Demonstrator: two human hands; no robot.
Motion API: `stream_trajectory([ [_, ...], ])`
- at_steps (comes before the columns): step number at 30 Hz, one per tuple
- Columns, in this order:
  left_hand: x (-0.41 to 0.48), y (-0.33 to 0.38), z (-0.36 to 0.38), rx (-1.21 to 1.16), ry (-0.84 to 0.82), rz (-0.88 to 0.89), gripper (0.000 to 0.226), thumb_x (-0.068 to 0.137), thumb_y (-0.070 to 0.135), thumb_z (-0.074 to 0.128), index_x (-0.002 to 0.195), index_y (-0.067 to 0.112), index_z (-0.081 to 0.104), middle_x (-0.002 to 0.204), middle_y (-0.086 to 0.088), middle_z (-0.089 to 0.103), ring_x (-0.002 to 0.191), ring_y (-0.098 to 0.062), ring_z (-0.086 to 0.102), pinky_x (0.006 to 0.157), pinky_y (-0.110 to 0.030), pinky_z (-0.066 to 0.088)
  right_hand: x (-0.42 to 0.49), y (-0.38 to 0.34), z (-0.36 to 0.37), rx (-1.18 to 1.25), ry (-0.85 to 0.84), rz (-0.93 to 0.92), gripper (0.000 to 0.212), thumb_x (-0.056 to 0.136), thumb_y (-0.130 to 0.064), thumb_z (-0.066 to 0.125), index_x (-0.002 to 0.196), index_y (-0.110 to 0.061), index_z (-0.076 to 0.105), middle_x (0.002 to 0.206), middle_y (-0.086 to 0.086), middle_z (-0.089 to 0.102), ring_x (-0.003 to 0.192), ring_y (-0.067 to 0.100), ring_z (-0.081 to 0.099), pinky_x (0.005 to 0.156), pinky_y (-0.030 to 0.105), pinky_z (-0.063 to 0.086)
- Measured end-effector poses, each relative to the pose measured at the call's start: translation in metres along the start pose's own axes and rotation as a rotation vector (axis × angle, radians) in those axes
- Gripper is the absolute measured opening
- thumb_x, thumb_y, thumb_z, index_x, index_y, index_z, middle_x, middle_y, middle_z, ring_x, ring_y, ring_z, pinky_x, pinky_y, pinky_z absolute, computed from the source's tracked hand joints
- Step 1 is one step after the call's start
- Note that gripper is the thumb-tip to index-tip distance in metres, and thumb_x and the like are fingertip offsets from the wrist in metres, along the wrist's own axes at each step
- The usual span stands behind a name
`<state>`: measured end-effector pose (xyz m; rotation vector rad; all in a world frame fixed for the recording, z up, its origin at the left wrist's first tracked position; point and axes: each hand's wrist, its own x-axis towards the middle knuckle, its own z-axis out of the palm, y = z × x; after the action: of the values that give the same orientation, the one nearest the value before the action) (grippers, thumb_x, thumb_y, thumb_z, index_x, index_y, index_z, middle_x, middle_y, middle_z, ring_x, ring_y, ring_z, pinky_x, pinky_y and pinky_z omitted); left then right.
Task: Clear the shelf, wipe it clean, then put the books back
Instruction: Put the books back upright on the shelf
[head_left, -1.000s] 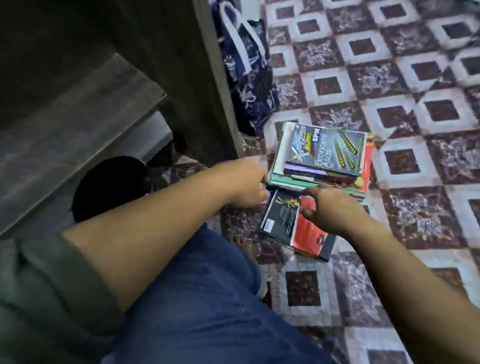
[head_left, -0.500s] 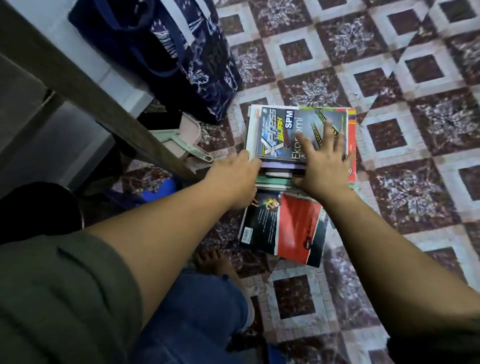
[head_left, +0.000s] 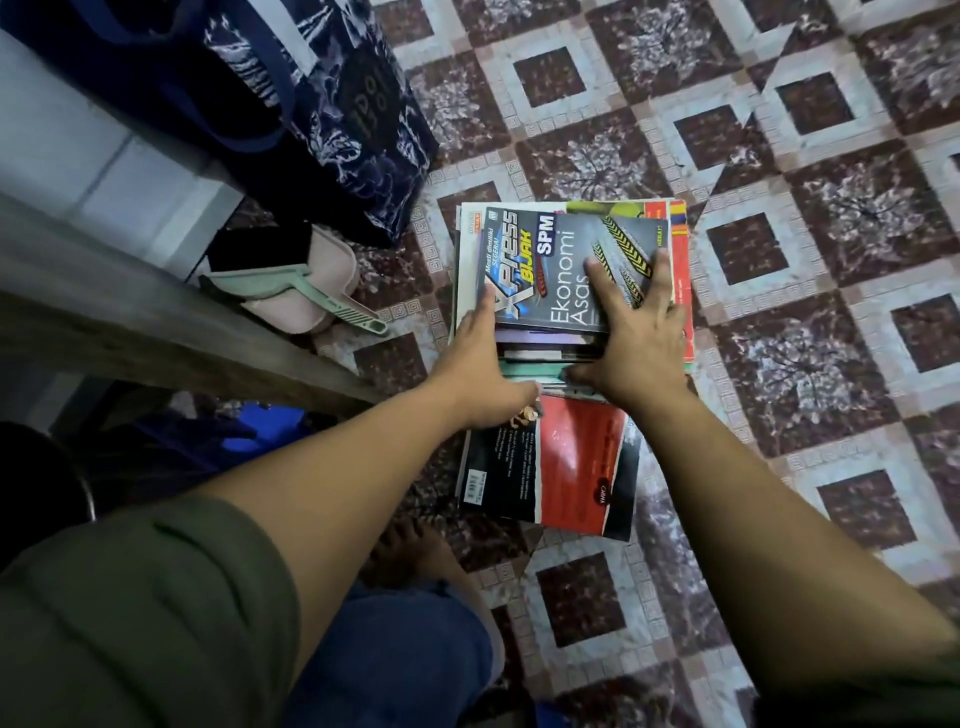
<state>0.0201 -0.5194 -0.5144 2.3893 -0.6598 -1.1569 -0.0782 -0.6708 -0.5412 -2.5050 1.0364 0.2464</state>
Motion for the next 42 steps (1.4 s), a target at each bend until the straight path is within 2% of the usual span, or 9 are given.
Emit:
stream_trajectory([
  [11,-0.061,0.004,0.029,0.223,-0.106,-0.026,0.109,0.086,0.025,0.064,0.149,0.03,-0.024,0.161,-0.004,-0.009,0.139,-0.035,0.031,0.105,-0.043,0.041,-0.07,0.035,0.034,-0.068,0.23,-0.121,0.096,0.063,-0.032,0.087,0.144,-0.044,0.038,0.155,0.006,0.024,0.106,0.039,0.042,0.087,0.047,0.04],
  [14,-0.088,0.01,0.049,0.224,-0.088,-0.104,0.111,0.084,0.023,0.066,0.15,0.027,-0.023,0.159,-0.013,-0.016,0.146,-0.037,0.01,0.113,-0.043,0.031,-0.103,0.05,0.054,-0.028,0.299,-0.198,0.09,0.059,-0.034,0.082,0.141,-0.036,0.045,0.147,0.007,0.037,0.095,0.038,0.053,0.074,0.036,0.032],
  [20,-0.1,0.002,0.065,0.368,0.028,-0.095,0.079,0.084,0.026,0.064,0.146,0.028,0.015,0.138,-0.013,0.023,0.126,-0.033,0.031,0.093,-0.04,0.041,-0.151,0.058,0.076,-0.042,0.292,-0.166,0.076,0.061,-0.052,0.07,0.133,-0.031,0.058,0.136,0.007,0.055,0.073,0.029,0.05,0.063,0.036,0.042],
  [23,-0.091,-0.013,0.064,0.721,-0.126,0.03,0.068,0.087,0.036,0.061,0.145,0.024,0.027,0.153,-0.013,0.009,0.143,-0.035,0.009,0.111,-0.046,0.027,-0.161,0.066,0.096,-0.125,0.141,-0.163,0.101,0.048,-0.038,0.092,0.137,-0.037,0.045,0.137,0.007,0.056,0.069,0.028,0.05,0.059,0.031,0.036],
  [27,-0.078,-0.03,0.06,0.957,-0.413,0.058,0.074,0.097,0.045,0.047,0.155,0.026,0.006,0.16,-0.009,-0.019,0.147,-0.031,-0.017,0.119,-0.051,0.007,-0.159,0.073,0.111,-0.175,0.098,-0.172,0.108,0.051,-0.016,0.092,0.141,-0.04,0.037,0.14,0.008,0.051,0.068,0.023,0.04,0.057,0.028,0.03],
  [31,-0.069,-0.034,0.055,1.033,-0.418,0.153,0.066,0.099,0.043,0.045,0.154,0.025,0.013,0.162,-0.01,-0.01,0.148,-0.032,-0.011,0.119,-0.053,0.009,-0.161,0.065,0.105,-0.222,0.065,-0.11,0.097,0.051,-0.04,0.089,0.137,-0.039,0.045,0.14,0.011,0.052,0.086,0.038,0.058,0.079,0.056,0.045],
  [33,-0.067,-0.031,0.055,1.051,-0.395,0.174,0.063,0.098,0.041,0.047,0.152,0.022,0.019,0.161,-0.012,0.0,0.148,-0.034,-0.003,0.118,-0.053,0.011,-0.162,0.054,0.097,-0.248,0.029,-0.09,0.082,0.054,-0.053,0.079,0.13,-0.036,0.053,0.141,0.011,0.049,0.115,0.045,0.051,0.098,0.073,0.023],
  [37,-0.055,-0.016,0.051,1.036,-0.197,0.256,0.054,0.096,0.041,0.048,0.142,0.017,0.035,0.152,-0.012,0.025,0.144,-0.032,0.015,0.116,-0.05,0.02,-0.133,0.032,0.07,-0.08,0.146,-0.046,0.038,0.073,-0.047,0.056,0.108,-0.032,0.063,0.147,0.012,0.041,0.136,0.038,0.029,0.108,0.07,0.005],
  [42,-0.023,-0.007,0.016,1.052,0.103,0.251,0.054,0.092,0.028,0.051,0.141,0.015,0.032,0.152,-0.017,0.023,0.144,-0.034,0.017,0.116,-0.051,0.023,-0.047,0.034,0.022,-0.116,0.128,-0.065,0.057,0.084,-0.045,0.065,0.136,-0.04,0.042,0.16,0.007,0.008,0.146,0.035,0.006,0.115,0.054,-0.004],
])
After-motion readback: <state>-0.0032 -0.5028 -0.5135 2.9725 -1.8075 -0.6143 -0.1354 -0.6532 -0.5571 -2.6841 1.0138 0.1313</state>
